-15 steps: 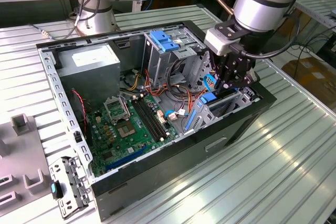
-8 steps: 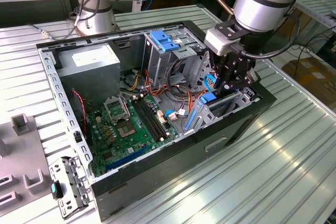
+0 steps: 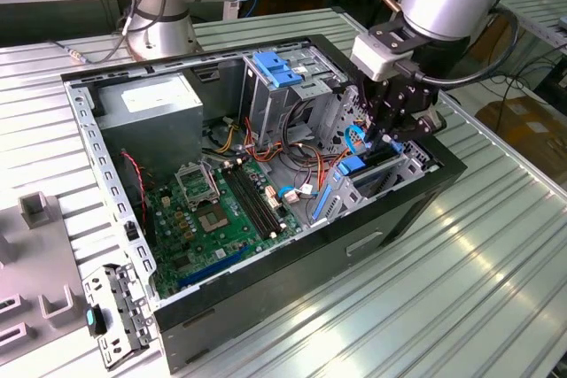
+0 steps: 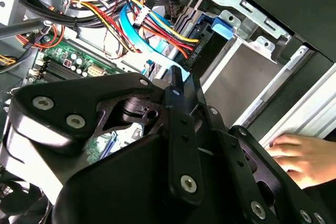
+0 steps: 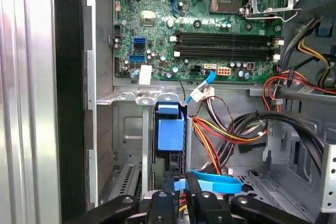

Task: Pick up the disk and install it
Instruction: 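Insert the second disk wire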

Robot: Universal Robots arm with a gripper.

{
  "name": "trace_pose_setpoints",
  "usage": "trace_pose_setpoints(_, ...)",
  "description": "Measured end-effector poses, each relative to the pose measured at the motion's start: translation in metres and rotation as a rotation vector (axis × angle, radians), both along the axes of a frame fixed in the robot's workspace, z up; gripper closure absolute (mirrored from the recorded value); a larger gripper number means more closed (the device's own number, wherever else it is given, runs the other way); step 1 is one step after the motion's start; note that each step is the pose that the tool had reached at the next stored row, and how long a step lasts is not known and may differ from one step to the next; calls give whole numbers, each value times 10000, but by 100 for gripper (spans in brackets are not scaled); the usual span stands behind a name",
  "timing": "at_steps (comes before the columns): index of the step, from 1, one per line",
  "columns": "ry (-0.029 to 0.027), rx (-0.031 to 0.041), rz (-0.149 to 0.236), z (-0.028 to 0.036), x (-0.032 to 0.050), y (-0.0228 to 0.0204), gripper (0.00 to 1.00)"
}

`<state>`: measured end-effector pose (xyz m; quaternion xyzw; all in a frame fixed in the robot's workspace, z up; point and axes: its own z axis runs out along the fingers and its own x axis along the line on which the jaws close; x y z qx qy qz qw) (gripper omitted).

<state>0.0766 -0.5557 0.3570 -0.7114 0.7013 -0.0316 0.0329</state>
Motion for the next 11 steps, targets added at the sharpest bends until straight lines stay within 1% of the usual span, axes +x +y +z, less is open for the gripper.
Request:
trace_pose_setpoints(1,0,0,-1,0,0,0,78)
trace_pose_setpoints(2,0,1,0,0,0,0,89)
trace_pose_setpoints(7,0,0,0,2,0,0,89)
trace_pose_setpoints(9,0,0,0,19,0,0,89)
trace_pose_setpoints(11,0,1,-1,20,0,0,89)
